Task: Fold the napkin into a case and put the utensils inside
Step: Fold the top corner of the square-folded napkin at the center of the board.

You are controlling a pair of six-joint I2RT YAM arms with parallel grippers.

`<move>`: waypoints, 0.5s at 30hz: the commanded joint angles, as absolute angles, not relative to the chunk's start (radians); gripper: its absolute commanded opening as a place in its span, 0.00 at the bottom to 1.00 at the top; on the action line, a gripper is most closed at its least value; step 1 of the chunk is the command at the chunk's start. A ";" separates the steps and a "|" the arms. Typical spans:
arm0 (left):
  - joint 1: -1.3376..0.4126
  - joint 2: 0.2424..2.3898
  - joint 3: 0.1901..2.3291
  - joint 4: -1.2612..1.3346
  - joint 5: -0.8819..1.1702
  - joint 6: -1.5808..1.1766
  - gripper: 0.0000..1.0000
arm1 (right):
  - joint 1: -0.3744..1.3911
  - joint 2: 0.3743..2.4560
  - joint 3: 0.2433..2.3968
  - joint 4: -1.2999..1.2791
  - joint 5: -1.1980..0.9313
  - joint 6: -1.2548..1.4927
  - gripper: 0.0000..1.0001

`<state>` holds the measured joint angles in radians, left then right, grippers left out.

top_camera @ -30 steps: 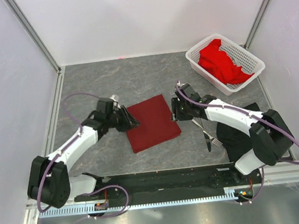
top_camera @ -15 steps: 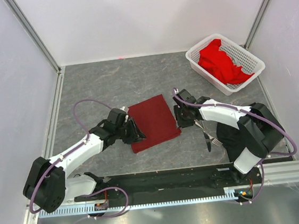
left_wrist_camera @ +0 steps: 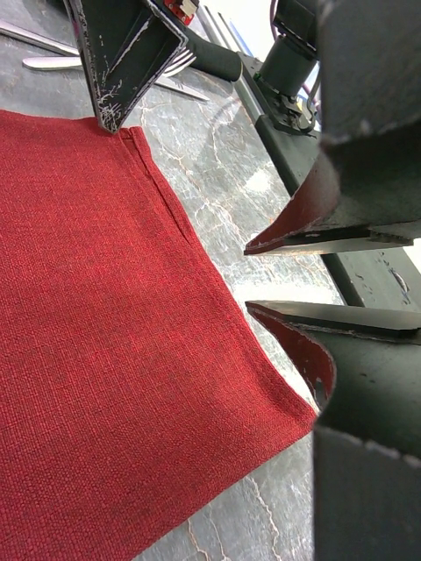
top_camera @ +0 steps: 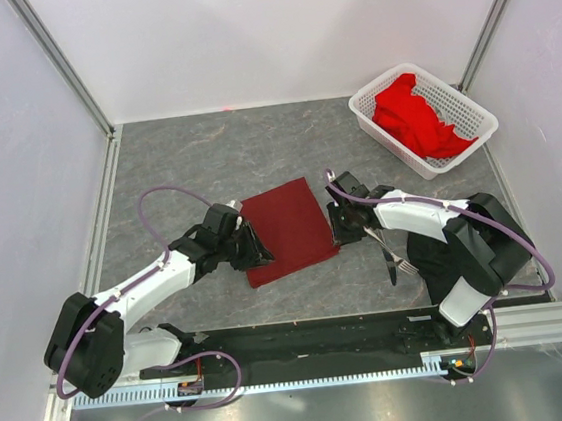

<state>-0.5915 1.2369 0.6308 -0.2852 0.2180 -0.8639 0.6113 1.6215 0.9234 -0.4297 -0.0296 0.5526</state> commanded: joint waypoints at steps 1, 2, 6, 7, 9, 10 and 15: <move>-0.597 1.238 0.634 -0.249 0.216 -0.890 0.34 | 0.612 1.621 0.925 -0.405 -0.032 0.548 0.30; -0.597 1.239 0.632 -0.247 0.216 -0.890 0.34 | 0.614 1.624 0.928 -0.405 -0.032 0.545 0.29; -0.597 1.235 0.629 -0.247 0.216 -0.890 0.34 | 0.612 1.631 0.937 -0.408 -0.012 0.529 0.31; -0.597 1.235 0.629 -0.245 0.215 -0.890 0.34 | 0.614 1.631 0.940 -0.414 -0.008 0.526 0.32; -0.597 1.238 0.627 -0.244 0.216 -0.890 0.34 | 0.614 1.635 0.951 -0.419 -0.006 0.517 0.33; -0.597 1.238 0.627 -0.241 0.216 -0.890 0.34 | 0.614 1.634 0.956 -0.419 -0.006 0.515 0.34; -0.597 1.244 0.618 -0.232 0.221 -0.891 0.34 | 0.615 1.644 0.971 -0.425 -0.006 0.494 0.36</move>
